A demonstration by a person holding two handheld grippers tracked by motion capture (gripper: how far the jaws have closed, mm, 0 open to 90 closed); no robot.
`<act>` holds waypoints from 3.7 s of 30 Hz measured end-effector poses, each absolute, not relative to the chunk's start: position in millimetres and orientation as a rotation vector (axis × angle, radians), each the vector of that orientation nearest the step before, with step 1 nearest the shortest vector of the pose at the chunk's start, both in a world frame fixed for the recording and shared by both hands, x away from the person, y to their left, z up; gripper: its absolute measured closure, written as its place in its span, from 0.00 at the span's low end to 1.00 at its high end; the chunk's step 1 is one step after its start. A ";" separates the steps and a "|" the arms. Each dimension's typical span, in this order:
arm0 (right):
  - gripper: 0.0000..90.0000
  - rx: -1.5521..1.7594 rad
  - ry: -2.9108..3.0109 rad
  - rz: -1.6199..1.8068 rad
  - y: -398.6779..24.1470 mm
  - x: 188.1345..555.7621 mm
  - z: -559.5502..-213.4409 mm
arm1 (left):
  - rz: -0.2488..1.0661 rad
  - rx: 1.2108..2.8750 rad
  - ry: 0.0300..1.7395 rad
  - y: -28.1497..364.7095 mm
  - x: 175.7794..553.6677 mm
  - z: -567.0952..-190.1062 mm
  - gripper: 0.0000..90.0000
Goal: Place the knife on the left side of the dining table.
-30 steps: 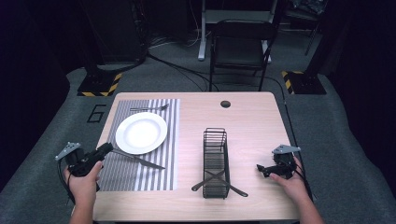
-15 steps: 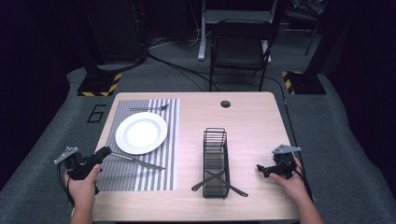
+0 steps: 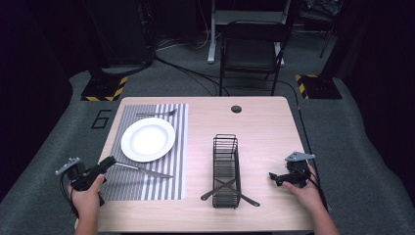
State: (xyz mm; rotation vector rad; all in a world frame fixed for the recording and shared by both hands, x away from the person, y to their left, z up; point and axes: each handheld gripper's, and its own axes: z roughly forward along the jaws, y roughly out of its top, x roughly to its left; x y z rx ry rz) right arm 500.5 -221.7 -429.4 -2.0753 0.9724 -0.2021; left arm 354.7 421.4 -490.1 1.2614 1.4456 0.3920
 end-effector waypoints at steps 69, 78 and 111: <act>0.00 -2.076 0.972 -0.202 -221.6 500.5 -429.4 | 0.303 1.222 1.637 430.9 359.7 -534.8 0.75; 0.00 -2.076 0.972 -0.202 -221.6 500.5 -429.4 | 0.348 1.280 1.662 428.2 360.6 -535.7 0.74; 0.00 -2.075 0.973 -0.203 -221.6 500.4 -429.4 | 0.430 1.344 1.624 425.0 357.6 -526.5 0.73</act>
